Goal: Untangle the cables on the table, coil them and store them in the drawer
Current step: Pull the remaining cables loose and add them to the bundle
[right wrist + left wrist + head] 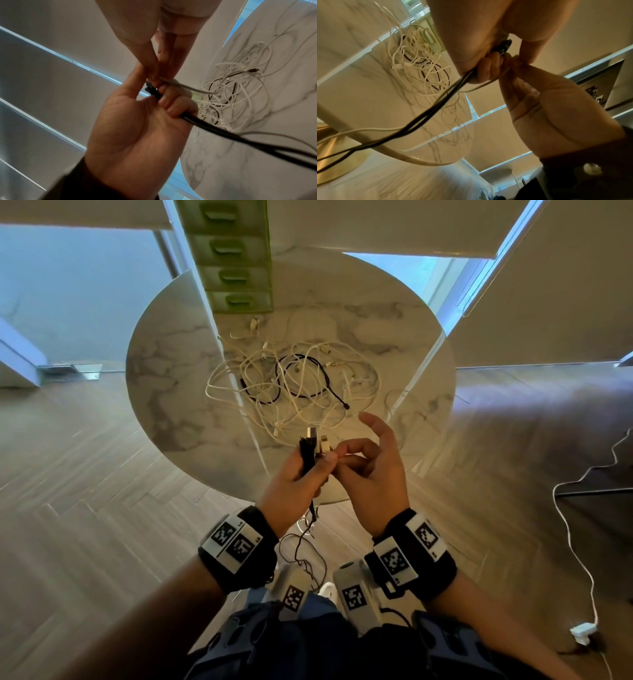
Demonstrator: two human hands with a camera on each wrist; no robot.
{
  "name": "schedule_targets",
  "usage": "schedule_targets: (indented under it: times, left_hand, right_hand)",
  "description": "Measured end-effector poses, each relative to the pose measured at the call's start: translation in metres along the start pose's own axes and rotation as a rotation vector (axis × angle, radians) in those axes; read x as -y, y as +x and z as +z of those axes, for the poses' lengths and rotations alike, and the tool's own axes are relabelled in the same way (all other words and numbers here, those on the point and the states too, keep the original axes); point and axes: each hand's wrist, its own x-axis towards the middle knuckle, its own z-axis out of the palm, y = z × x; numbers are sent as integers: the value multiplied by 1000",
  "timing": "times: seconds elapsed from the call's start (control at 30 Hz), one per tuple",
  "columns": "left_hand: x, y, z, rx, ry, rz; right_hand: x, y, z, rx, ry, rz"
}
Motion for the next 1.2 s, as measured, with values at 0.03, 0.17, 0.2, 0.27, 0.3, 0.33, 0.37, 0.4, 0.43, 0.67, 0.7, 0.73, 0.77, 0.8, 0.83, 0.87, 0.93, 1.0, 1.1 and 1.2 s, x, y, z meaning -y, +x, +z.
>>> schedule_targets:
  times: [0.03,0.17,0.2,0.27,0.3,0.33,0.37,0.4,0.43,0.67,0.7,0.73,0.77,0.8,0.83,0.87,0.93,1.0,1.1,1.2]
  left_hand:
    - [1,0,1,-10,3,1]
    - [1,-3,9,-70,-25,-21]
    - [2,-3,9,-96,-39,-39]
    - [4,-3,10,-141,-73,-68]
    - [5,-2,10,-164,-88,-70]
    - [4,0,8,-188,-119,-63]
    - [2,1,6,-209,-159,-50]
    - [-1,3,3,-224,-204,-36]
    - [-3,3,-1,-225,-236,-16]
    - [-8,-5,-18,-80,-403,8]
    - [-10,-6,-20,-53,-407,10]
    - [-13,-7,-23,-33,-417,-2]
    - [-15,-7,-29,-15,-435,-16]
    - [-18,-8,-36,4,-458,-31]
    - [-20,-8,-44,28,-479,-43]
    - [-21,-8,-52,50,-489,-64]
    - [-18,-9,-64,52,-415,-153]
    - [-6,-10,-66,5,-201,-296]
    - [18,-10,-52,-11,116,-482]
    - [37,-4,-37,-119,38,-538]
  right_hand:
    - [-1,0,2,-7,-16,-3]
    - [-4,-4,6,-24,-100,-98]
    - [-5,-6,8,-15,-133,-130]
    - [-5,-8,11,24,-222,-182]
    - [-7,-8,12,49,-320,-225]
    - [-8,-7,13,65,-441,-293]
    - [-10,-6,11,75,-519,-355]
    - [-12,-4,8,87,-521,-381]
    - [-13,-2,4,103,-442,-358]
    - [-56,5,-9,638,-761,-103]
    - [-63,4,-8,716,-827,-63]
    - [-68,3,-7,753,-871,-22]
    - [-74,3,-9,751,-899,14]
    - [-78,4,-13,706,-917,20]
    - [-83,7,-19,625,-925,-25]
    - [-90,10,-26,516,-902,-93]
    - [-94,15,-36,347,-784,-147]
    - [-90,16,-37,243,-688,-181]
    - [-78,13,-30,141,-535,-233]
    - [-66,6,-23,161,-384,-174]
